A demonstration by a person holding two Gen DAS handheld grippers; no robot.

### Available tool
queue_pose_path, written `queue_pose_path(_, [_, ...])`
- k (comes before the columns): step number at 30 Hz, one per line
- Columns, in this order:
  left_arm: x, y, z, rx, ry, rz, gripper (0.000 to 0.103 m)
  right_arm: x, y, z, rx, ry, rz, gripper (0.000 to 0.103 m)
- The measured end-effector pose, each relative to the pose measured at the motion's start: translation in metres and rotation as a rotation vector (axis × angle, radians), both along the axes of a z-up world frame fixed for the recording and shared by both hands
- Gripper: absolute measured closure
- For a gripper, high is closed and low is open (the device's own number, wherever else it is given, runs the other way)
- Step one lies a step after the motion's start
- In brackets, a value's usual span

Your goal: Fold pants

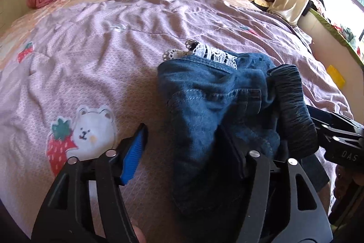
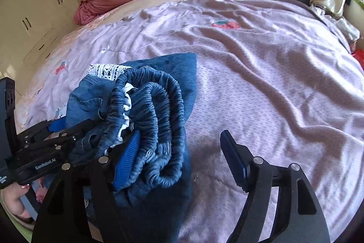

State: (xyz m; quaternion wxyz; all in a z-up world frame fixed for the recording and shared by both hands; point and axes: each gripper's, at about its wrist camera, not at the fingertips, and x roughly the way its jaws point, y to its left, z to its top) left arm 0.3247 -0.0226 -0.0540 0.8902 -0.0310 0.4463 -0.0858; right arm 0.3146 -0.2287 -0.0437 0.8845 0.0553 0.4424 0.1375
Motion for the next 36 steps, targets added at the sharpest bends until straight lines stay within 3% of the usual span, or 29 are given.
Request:
queue_pose_path(8, [-0.023, 0.009, 0.015, 0.005, -0.015, 0.022, 0.043, -0.023, -0.010, 0.016, -0.047, -0.047, -0.029, 0.024])
queue_pose_path(18, [-0.054, 0.012, 0.040, 0.016, -0.062, 0.017, 0.035, -0.054, -0.024, 0.040, 0.051, -0.099, -0.041, 0.013])
queue_pose_path(22, [-0.064, 0.012, 0.048, 0.018, -0.080, 0.018, 0.030, -0.067, -0.023, 0.053, -0.005, -0.142, -0.055, 0.010])
queue_pose_path(24, [-0.070, 0.012, 0.052, 0.015, -0.092, 0.016, 0.024, -0.073, -0.025, 0.057, -0.008, -0.150, -0.065, 0.008])
queue_pose_path(36, [-0.102, 0.008, 0.070, 0.032, -0.146, 0.006, 0.013, -0.105, -0.035, 0.076, -0.025, -0.216, -0.107, 0.005])
